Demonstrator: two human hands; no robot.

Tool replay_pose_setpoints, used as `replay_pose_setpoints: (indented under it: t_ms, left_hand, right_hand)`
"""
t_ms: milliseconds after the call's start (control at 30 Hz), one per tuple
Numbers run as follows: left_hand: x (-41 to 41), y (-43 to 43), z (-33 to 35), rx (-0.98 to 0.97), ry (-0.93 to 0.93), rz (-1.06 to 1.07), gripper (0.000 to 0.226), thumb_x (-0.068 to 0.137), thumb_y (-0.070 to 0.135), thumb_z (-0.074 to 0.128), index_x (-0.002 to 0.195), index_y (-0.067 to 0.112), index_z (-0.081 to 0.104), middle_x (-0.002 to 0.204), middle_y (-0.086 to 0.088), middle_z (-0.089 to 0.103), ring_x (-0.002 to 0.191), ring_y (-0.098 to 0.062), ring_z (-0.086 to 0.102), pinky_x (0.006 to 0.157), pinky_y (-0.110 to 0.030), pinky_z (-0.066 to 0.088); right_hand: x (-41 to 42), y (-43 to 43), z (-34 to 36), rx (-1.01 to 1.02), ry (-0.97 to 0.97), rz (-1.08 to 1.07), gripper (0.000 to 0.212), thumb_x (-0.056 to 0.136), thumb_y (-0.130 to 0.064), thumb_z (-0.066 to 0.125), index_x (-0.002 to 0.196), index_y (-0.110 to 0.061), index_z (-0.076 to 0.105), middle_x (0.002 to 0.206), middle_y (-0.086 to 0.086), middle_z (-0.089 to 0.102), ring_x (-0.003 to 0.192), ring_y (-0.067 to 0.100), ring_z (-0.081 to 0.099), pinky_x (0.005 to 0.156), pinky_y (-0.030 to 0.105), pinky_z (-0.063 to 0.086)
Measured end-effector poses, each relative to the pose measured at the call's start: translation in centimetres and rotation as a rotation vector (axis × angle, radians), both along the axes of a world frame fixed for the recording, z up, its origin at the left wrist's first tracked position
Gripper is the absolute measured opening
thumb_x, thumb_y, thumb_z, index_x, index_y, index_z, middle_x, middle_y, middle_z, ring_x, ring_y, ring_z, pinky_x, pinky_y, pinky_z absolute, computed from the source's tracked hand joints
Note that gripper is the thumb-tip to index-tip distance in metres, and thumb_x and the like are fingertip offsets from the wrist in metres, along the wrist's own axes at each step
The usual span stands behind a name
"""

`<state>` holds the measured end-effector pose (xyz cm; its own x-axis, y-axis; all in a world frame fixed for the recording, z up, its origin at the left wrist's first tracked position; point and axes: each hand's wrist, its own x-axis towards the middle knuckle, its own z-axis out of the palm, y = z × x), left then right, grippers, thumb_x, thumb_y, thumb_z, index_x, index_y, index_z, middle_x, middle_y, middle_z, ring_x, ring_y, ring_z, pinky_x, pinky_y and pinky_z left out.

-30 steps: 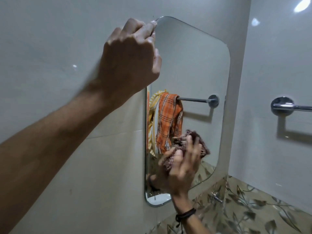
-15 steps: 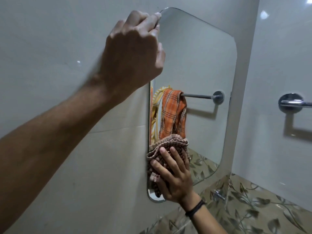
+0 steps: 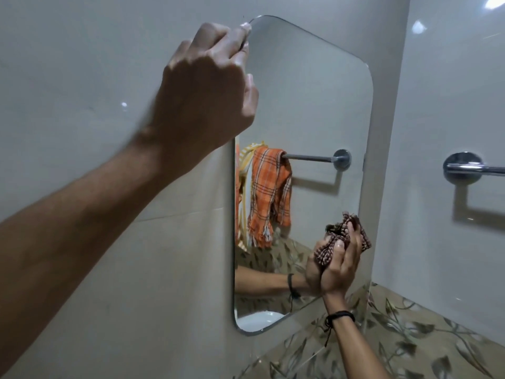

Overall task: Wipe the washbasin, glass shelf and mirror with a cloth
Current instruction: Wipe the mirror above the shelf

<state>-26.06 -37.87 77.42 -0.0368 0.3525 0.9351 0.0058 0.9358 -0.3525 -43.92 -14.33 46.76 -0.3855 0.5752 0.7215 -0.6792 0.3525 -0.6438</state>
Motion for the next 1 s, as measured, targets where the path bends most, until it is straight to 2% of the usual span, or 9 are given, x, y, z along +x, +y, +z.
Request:
replay_pose_setpoints:
  t_ms: [100,233,400,567,767,900,1000]
  left_hand:
    - [-0.1,-0.4,-0.3,-0.003,-0.015,-0.027,0.054,0.096,0.028,0.04,0.141,0.0,0.052,0.15,-0.005,0.05,0.131,-0.024,0.047,0.102,-0.041,0.049]
    - [-0.1,-0.9,-2.3,-0.033,-0.066,0.014,0.062,0.102,0.036,0.04,0.15,-0.003,0.036,0.16,-0.014,0.033,0.144,-0.028,0.035,0.121,-0.04,0.028]
    - [0.5,-1.6,-6.2,-0.035,-0.111,0.096,0.066,0.105,0.044,0.037,0.154,0.0,0.029,0.165,-0.011,0.02,0.151,-0.027,0.024,0.124,-0.042,0.019]
    - [1.0,-1.7,-8.5,-0.054,-0.122,0.097,0.064,0.104,0.04,0.04,0.155,0.002,0.029,0.166,-0.009,0.019,0.152,-0.025,0.023,0.124,-0.04,0.02]
    - [0.9,-1.3,-10.1,-0.067,-0.103,0.142,0.061,0.106,0.037,0.034,0.155,0.001,0.029,0.165,-0.01,0.02,0.152,-0.026,0.024,0.123,-0.042,0.023]
    - [0.8,-0.9,-9.9,-0.039,-0.084,0.109,0.057,0.103,0.029,0.034,0.152,0.001,0.036,0.162,-0.01,0.028,0.149,-0.026,0.031,0.122,-0.041,0.025]
    - [0.7,-0.9,-10.0,-0.039,-0.071,0.118,0.057,0.1,0.026,0.035,0.151,-0.001,0.037,0.161,-0.011,0.031,0.147,-0.027,0.034,0.121,-0.042,0.027]
  right_hand:
    - [0.0,0.0,0.0,-0.025,-0.02,0.006,0.052,0.101,-0.039,0.034,0.148,-0.021,0.045,0.16,0.003,0.035,0.15,0.015,0.027,0.122,0.033,0.022]
    - [0.2,0.0,-0.1,0.001,-0.036,0.016,0.055,0.1,-0.043,0.031,0.149,-0.02,0.043,0.161,0.003,0.033,0.15,0.016,0.026,0.121,0.028,0.019]
    - [0.2,0.2,-0.2,0.019,-0.066,0.021,0.057,0.1,-0.043,0.031,0.15,-0.019,0.042,0.162,0.005,0.032,0.15,0.017,0.025,0.12,0.022,0.016]
    - [0.2,0.1,-0.1,0.008,-0.067,0.018,0.056,0.1,-0.042,0.032,0.15,-0.019,0.042,0.161,0.006,0.032,0.149,0.019,0.027,0.12,0.029,0.019]
    - [0.6,0.1,-0.3,-0.003,-0.077,0.029,0.055,0.1,-0.042,0.032,0.15,-0.019,0.043,0.161,0.007,0.033,0.149,0.021,0.028,0.119,0.017,0.015]
    - [2.2,-1.8,-0.9,-0.107,-0.141,0.022,0.049,0.1,-0.044,0.032,0.149,-0.038,0.037,0.164,-0.001,0.027,0.151,0.017,0.023,0.123,0.049,0.021]
    - [5.7,-5.6,-1.8,0.04,-0.095,-0.004,0.052,0.101,-0.043,0.031,0.153,-0.041,0.031,0.166,-0.016,0.015,0.154,0.016,0.015,0.121,0.058,0.021]
